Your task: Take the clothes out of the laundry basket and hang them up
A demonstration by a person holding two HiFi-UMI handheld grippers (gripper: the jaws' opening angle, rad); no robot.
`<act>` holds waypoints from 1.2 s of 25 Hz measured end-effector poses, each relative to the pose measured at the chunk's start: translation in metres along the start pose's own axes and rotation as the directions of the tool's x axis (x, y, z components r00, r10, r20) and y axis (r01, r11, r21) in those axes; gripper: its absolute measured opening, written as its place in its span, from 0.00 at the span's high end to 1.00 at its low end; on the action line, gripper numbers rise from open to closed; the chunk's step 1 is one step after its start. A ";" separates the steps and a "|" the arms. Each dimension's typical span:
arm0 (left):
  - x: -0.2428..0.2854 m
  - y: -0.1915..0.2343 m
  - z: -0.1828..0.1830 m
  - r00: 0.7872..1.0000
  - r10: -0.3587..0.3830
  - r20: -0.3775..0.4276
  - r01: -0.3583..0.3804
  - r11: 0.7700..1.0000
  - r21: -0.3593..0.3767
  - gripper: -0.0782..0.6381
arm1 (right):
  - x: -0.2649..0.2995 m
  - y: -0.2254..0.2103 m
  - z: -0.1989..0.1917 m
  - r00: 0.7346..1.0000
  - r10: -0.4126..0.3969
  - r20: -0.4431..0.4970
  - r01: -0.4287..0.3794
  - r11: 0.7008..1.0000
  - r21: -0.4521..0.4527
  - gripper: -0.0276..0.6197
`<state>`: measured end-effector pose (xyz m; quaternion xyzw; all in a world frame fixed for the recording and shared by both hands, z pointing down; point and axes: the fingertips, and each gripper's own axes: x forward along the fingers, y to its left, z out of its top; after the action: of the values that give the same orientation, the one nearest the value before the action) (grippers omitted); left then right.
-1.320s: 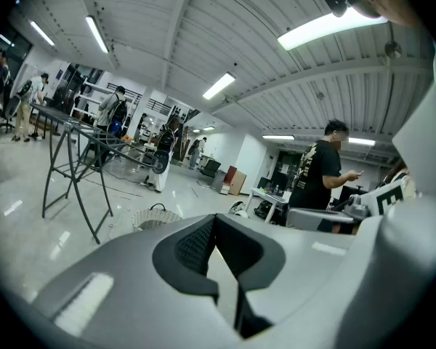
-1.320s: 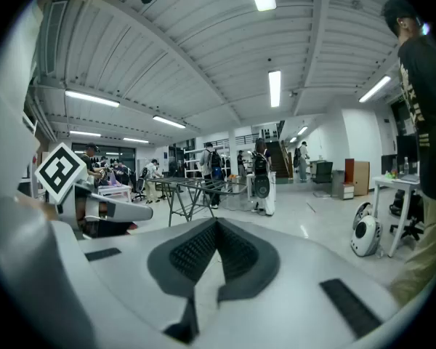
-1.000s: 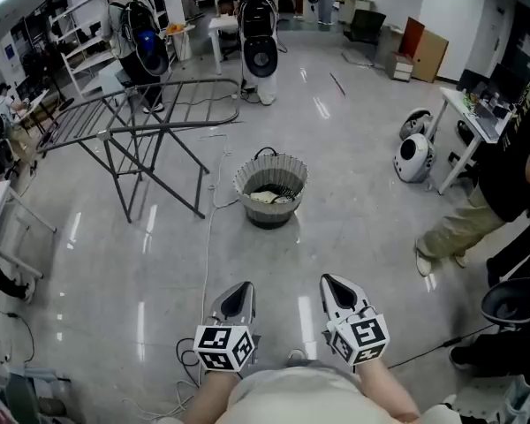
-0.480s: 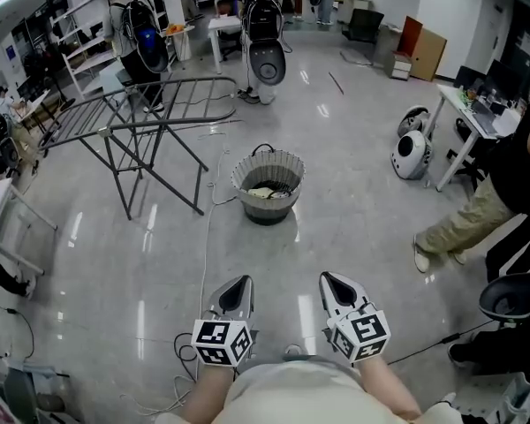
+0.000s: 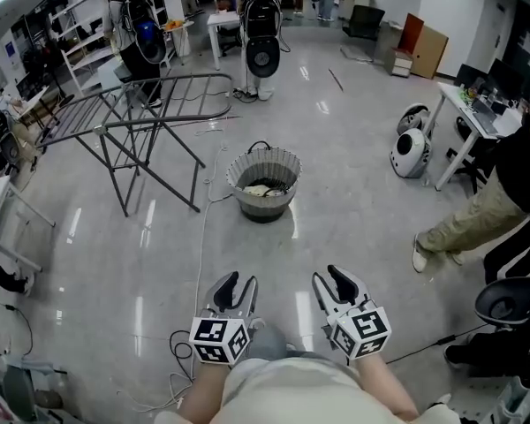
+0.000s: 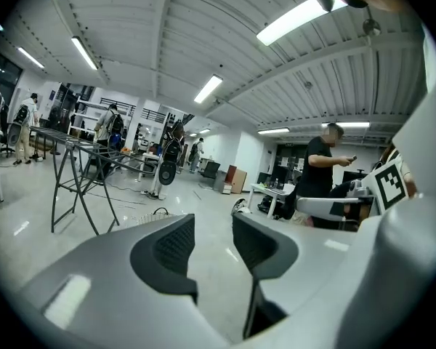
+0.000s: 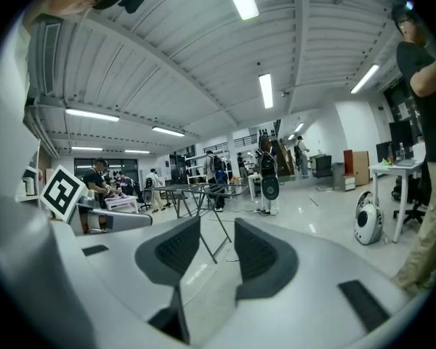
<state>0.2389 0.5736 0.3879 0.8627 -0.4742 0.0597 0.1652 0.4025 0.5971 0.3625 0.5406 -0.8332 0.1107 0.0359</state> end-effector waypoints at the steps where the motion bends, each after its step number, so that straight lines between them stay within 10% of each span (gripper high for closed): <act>1: 0.003 0.000 0.000 1.000 -0.003 -0.001 0.003 1.000 0.000 0.65 | 0.002 -0.001 0.000 1.000 0.005 -0.001 -0.005 1.000 0.003 0.70; 11: 0.050 0.015 0.008 0.999 -0.010 -0.034 0.011 1.000 0.007 0.48 | 0.052 -0.023 0.002 0.997 0.075 -0.002 -0.074 0.996 0.043 0.41; 30: 0.253 0.158 0.077 0.996 -0.048 -0.078 0.048 0.999 0.004 0.46 | 0.290 -0.107 0.052 0.996 0.075 -0.046 -0.073 0.997 0.029 0.39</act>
<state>0.2401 0.2669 0.4173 0.8713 -0.4463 0.0905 0.1826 0.3831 0.2843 0.3793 0.5070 -0.8500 0.1360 0.0441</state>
